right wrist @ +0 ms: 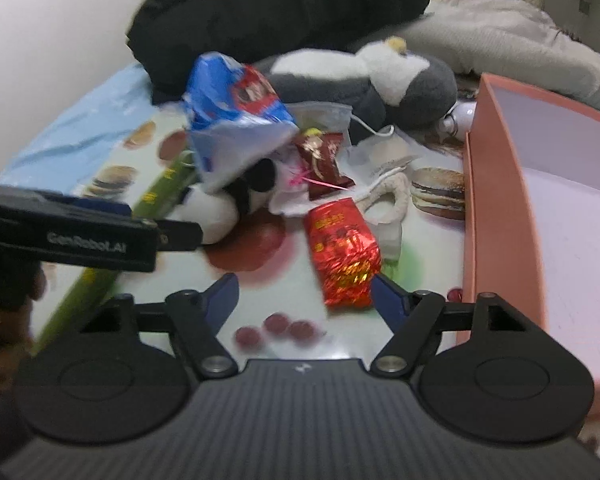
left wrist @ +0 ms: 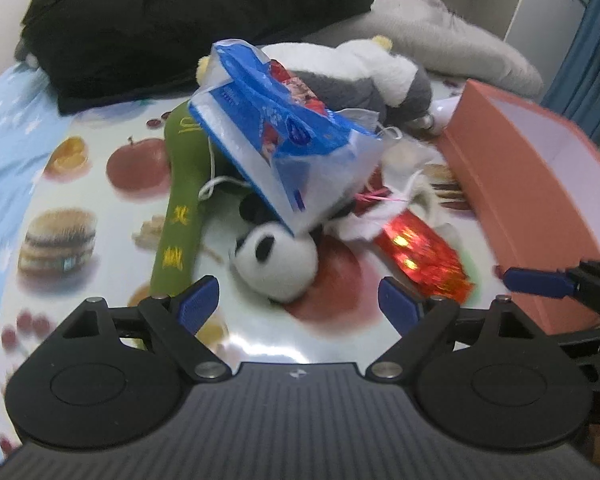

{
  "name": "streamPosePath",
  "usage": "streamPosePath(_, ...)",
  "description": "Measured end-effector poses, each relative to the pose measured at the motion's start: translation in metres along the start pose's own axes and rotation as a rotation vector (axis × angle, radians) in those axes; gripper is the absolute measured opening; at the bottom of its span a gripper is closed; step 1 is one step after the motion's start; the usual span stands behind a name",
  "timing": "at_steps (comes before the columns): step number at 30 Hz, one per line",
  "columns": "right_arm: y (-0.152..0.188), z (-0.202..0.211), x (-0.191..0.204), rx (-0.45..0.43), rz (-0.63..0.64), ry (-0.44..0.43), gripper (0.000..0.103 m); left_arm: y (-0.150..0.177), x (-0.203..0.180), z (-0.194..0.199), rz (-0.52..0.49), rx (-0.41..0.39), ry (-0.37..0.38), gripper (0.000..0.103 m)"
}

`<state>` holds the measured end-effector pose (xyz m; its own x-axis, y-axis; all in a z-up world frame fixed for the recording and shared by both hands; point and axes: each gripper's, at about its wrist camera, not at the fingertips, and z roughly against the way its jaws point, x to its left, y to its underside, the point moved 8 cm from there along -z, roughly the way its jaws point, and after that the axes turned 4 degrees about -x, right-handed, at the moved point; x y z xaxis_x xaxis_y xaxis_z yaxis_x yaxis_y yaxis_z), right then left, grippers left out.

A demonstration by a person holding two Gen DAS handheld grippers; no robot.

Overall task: Organize soft objects
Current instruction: 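Grasp the small panda plush with the left gripper while the right gripper grasps the red tea packet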

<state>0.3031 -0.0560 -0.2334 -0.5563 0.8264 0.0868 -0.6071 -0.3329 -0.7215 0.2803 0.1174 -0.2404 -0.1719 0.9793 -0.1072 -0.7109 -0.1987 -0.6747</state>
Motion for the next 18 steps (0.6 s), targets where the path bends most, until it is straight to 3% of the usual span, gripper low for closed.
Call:
streamPosePath(10,-0.011,-0.059,-0.023,0.114,0.063,0.049,0.069,-0.021,-0.008,-0.047,-0.157,0.058,0.006,0.089)
streamPosePath(13,-0.004,-0.069,-0.028,0.148,0.051,0.04,0.07,-0.017,-0.009,-0.059,-0.19,0.067,-0.015,0.085)
streamPosePath(15,0.0,-0.072,-0.027,0.133,0.062,0.042,0.07,-0.014,-0.004,-0.066,-0.202,0.055,-0.06,0.081)
streamPosePath(18,-0.001,-0.069,-0.025,0.096,0.077,0.049,0.068,-0.008,0.0,-0.072,-0.173,0.058,-0.057,0.069)
